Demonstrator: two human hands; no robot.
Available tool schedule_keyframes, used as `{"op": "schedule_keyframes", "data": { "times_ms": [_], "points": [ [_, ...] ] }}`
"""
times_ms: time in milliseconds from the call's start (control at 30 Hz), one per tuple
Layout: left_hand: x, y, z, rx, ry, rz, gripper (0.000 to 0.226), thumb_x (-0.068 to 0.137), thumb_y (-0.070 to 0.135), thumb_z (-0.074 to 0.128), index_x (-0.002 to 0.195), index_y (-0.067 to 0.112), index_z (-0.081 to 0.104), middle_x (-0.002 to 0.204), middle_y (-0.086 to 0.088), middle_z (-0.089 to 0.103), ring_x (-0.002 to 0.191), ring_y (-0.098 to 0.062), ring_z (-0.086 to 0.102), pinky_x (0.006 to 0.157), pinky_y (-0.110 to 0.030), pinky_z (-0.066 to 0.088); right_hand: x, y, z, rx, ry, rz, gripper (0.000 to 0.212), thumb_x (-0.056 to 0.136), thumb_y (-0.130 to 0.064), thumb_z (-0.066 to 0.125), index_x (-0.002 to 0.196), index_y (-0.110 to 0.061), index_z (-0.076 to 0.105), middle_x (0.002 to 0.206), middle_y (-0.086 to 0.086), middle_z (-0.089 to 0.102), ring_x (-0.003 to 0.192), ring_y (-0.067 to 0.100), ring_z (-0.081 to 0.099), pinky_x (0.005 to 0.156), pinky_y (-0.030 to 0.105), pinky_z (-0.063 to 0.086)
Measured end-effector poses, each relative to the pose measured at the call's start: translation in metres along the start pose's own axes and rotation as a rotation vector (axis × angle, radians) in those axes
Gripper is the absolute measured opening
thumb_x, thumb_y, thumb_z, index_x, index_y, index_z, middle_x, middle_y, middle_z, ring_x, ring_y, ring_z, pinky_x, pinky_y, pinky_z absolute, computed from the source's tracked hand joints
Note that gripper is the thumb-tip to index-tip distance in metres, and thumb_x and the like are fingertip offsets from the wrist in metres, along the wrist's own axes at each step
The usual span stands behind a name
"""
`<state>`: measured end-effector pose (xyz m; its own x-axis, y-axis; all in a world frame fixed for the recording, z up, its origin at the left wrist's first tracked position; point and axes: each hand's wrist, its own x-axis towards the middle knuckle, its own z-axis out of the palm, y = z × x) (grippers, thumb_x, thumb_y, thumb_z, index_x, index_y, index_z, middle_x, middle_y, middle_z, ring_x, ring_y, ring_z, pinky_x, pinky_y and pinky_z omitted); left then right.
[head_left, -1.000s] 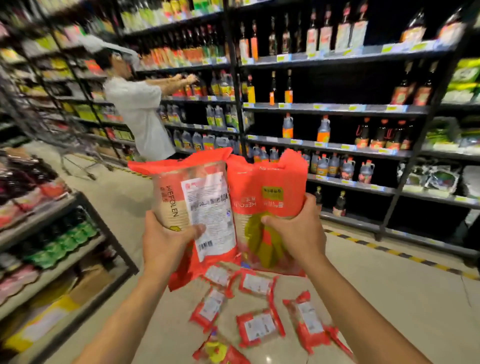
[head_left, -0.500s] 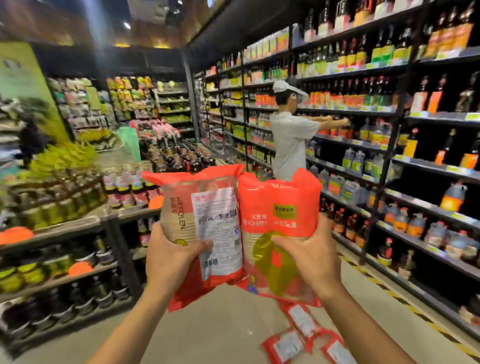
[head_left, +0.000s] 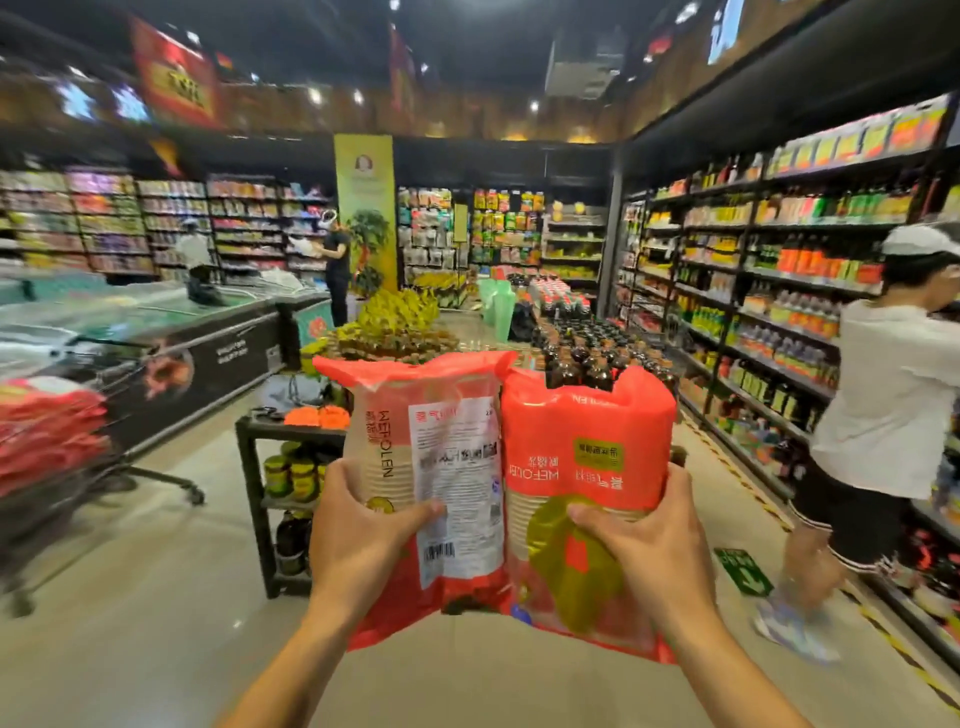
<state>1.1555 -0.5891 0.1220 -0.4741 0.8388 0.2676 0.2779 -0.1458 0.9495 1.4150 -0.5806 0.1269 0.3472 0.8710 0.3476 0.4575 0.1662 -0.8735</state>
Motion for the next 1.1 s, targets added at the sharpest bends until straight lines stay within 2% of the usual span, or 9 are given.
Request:
{"op": "schedule_keyframes", "data": {
  "times_ms": [67, 133, 267, 333, 567, 733, 867, 1100],
  "points": [
    [0.018, -0.010, -0.029, 0.000, 0.040, -0.005, 0.067, 0.059, 0.022, 0.100, 0.104, 0.029, 0.051, 0.103, 0.007, 0.071, 0.091, -0.015, 0.071, 0.080, -0.043, 0.060, 0.001, -0.016, 0.037, 0.025, -0.049, -0.028, 0.075, 0.059, -0.043, 0.096, 0.113, -0.040, 0.045, 0.103, -0.017, 0.066, 0.091, 0.015, 0.064, 0.072, 0.035, 0.046],
    [0.034, -0.019, -0.060, -0.002, 0.078, -0.001, 0.068, 0.060, 0.021, 0.100, 0.106, 0.030, 0.051, 0.105, 0.008, 0.070, 0.092, -0.014, 0.071, 0.077, -0.037, 0.059, 0.000, -0.030, 0.073, 0.072, -0.100, -0.047, 0.078, 0.059, -0.042, 0.096, 0.118, -0.040, 0.046, 0.102, -0.020, 0.066, 0.092, 0.013, 0.065, 0.074, 0.036, 0.048],
    [0.061, -0.035, -0.122, 0.022, 0.193, 0.019, 0.067, 0.061, 0.019, 0.099, 0.107, 0.028, 0.051, 0.104, 0.008, 0.069, 0.089, -0.011, 0.070, 0.067, -0.026, 0.053, -0.007, -0.059, 0.144, 0.106, -0.193, -0.075, 0.075, 0.054, -0.052, 0.094, 0.111, -0.045, 0.047, 0.101, -0.017, 0.069, 0.094, 0.016, 0.068, 0.083, 0.046, 0.055],
    [0.073, -0.045, -0.153, 0.028, 0.256, 0.019, 0.068, 0.060, 0.017, 0.099, 0.105, 0.032, 0.051, 0.103, 0.010, 0.069, 0.089, -0.009, 0.070, 0.067, -0.024, 0.052, -0.012, -0.075, 0.180, 0.118, -0.250, -0.092, 0.074, 0.052, -0.055, 0.093, 0.108, -0.048, 0.045, 0.104, -0.016, 0.070, 0.097, 0.019, 0.069, 0.084, 0.049, 0.056],
    [0.094, -0.086, -0.240, 0.103, 0.483, -0.041, 0.070, 0.057, 0.015, 0.100, 0.103, 0.035, 0.051, 0.106, 0.012, 0.069, 0.094, -0.011, 0.069, 0.082, -0.038, 0.058, -0.034, -0.118, 0.284, 0.144, -0.453, -0.135, 0.079, 0.055, -0.051, 0.095, 0.116, -0.040, 0.046, 0.108, -0.014, 0.067, 0.100, 0.019, 0.066, 0.088, 0.048, 0.054],
    [0.113, -0.106, -0.276, 0.175, 0.590, -0.080, 0.078, 0.057, 0.019, 0.101, 0.117, 0.024, 0.052, 0.112, 0.005, 0.069, 0.100, -0.019, 0.069, 0.089, -0.045, 0.060, -0.042, -0.134, 0.351, 0.195, -0.574, -0.136, 0.077, 0.059, -0.048, 0.096, 0.117, -0.041, 0.046, 0.109, -0.014, 0.066, 0.099, 0.018, 0.065, 0.085, 0.044, 0.053],
    [0.145, -0.122, -0.297, 0.232, 0.669, -0.103, 0.084, 0.054, 0.024, 0.102, 0.122, 0.025, 0.052, 0.113, 0.007, 0.069, 0.101, -0.018, 0.069, 0.090, -0.048, 0.060, -0.034, -0.144, 0.409, 0.232, -0.646, -0.141, 0.078, 0.056, -0.050, 0.095, 0.114, -0.044, 0.043, 0.107, -0.016, 0.065, 0.098, 0.017, 0.065, 0.086, 0.049, 0.056],
    [0.242, -0.133, -0.305, 0.295, 0.759, -0.102, 0.085, 0.054, 0.026, 0.102, 0.122, 0.027, 0.051, 0.113, 0.009, 0.068, 0.101, -0.016, 0.068, 0.090, -0.047, 0.060, 0.029, -0.166, 0.511, 0.280, -0.722, -0.141, 0.076, 0.055, -0.052, 0.095, 0.112, -0.039, 0.045, 0.105, -0.014, 0.066, 0.096, 0.017, 0.066, 0.083, 0.045, 0.055]
  ]
}}
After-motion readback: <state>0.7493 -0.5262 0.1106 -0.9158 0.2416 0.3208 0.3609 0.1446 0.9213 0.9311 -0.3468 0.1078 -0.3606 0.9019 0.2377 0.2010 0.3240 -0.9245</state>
